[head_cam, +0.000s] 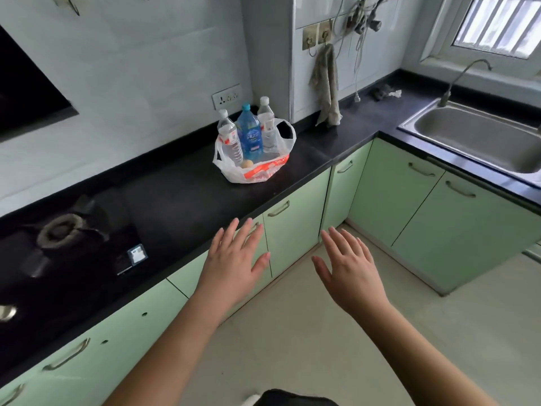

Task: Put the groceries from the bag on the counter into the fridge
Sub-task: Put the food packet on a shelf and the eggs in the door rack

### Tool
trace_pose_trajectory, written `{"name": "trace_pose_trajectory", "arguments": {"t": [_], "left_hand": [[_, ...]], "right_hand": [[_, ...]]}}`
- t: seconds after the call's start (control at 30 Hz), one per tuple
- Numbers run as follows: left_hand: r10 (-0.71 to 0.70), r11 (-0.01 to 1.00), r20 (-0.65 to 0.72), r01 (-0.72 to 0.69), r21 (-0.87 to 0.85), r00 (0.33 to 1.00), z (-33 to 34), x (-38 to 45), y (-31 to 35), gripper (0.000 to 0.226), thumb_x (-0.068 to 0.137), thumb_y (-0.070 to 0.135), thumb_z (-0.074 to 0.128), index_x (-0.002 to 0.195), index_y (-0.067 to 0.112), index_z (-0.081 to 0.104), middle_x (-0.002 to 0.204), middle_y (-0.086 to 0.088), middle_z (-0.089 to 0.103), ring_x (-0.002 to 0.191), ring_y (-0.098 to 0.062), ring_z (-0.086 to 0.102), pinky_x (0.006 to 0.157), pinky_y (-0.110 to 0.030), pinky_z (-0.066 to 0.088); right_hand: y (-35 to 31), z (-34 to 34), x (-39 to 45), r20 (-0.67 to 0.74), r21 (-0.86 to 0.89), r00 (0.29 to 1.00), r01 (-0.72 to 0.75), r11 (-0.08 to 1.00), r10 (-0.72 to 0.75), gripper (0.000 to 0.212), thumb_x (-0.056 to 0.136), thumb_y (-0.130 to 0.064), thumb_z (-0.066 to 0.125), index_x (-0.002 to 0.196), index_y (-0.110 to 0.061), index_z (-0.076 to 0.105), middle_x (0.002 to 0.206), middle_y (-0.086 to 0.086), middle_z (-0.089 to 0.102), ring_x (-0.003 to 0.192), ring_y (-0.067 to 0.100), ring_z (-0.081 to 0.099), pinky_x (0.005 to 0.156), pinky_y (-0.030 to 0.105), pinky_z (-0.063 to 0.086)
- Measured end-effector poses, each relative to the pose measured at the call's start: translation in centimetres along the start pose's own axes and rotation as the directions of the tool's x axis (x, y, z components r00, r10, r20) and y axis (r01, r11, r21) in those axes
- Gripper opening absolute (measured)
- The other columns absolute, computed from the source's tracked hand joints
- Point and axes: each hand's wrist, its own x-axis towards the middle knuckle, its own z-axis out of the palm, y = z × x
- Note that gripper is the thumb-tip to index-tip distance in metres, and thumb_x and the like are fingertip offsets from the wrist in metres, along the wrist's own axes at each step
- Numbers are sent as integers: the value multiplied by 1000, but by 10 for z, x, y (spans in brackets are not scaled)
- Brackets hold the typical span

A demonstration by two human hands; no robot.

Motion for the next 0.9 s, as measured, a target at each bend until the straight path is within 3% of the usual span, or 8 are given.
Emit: {"name": "trace_pose_trajectory", "arguments": {"t": [0.33,0.5,0.6,0.7,0.9], "left_hand": [[-62,997,-1,62,-42,998,18,63,-47,80,87,61,-5,157,27,13,166,1,13,153,-22,4,122,-41,3],[-66,996,-7,65,-56,998,24,104,-81,79,89,61,-3,157,25,17,165,1,15,153,-22,6,122,-41,5],[-77,995,-17,76,-71,997,26,128,-104,77,91,61,2,155,24,24,163,-1,23,152,-24,13,122,-43,10],[-70,996,9,71,-58,997,30,152,-123,79,90,60,-1,156,24,19,164,-2,20,152,-25,11,122,-42,10],[-68,996,40,71,-62,997,41,184,-140,78,90,59,-3,157,24,16,165,-2,17,153,-25,8,122,-41,10]], "right_hand": [[-18,13,93,64,-50,994,96,994,-93,68,96,-60,15,154,-24,20,160,0,23,148,22,17,119,38,6],[-32,17,146,48,-78,994,99,992,-96,71,94,-60,14,151,-21,28,156,2,33,145,25,26,119,40,11],[-45,21,176,61,-90,992,115,989,-110,74,92,-62,9,152,-22,25,157,2,30,146,24,23,118,38,8],[-56,27,202,50,-86,992,117,989,-113,75,91,-63,7,153,-24,24,158,0,28,147,22,22,118,36,8],[-61,36,241,73,-80,989,134,988,-129,67,95,-59,21,152,-22,28,156,1,32,145,23,27,117,37,13]]}}
